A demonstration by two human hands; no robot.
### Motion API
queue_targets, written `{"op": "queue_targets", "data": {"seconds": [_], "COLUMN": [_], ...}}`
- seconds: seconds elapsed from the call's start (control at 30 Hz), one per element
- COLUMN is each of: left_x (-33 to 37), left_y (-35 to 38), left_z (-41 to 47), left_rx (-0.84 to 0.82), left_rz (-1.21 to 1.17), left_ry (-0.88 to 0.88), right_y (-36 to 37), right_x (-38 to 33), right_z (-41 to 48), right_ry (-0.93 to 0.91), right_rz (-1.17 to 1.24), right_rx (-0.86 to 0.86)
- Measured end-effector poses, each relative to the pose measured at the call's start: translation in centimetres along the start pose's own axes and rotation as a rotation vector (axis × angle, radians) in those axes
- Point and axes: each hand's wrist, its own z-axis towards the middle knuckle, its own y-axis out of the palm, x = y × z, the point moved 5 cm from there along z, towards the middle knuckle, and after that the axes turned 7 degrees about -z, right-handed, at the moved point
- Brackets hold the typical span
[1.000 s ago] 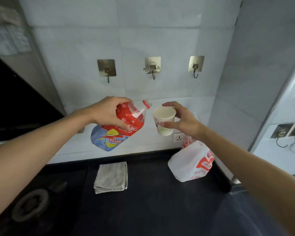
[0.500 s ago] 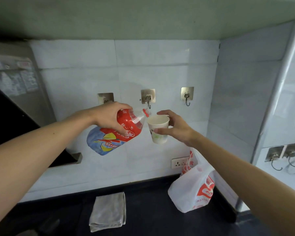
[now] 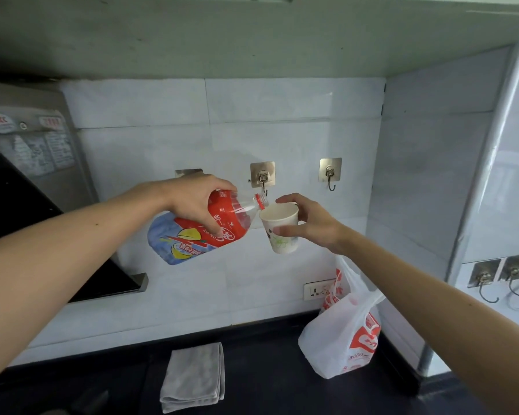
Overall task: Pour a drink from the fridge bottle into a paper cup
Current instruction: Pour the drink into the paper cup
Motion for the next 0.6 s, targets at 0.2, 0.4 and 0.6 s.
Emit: {"op": "queue_targets", "data": {"seconds": [0.2,0.4,0.6], "left_x": [-0.1,0.4,0.7], "left_y": [-0.7,-1.4,-1.4], "left_z": [0.2,0.4,0.9], "left_rx": [-0.065,-0.09,-0.143], "left_rz": [0.071,0.117,0.159], "left_ry": [-0.027,-0.044,-0.05], "right_y": [0.4,0.9,0.9], "right_x": [0.3,0.5,0.9], "right_z": [0.1,0.1,0.1], "right_ry": [0.001,0.0,-0.003], "right_rz": [0.004,0.004,0.01], "right_rx": [-0.035,-0.058,-0.057]}}
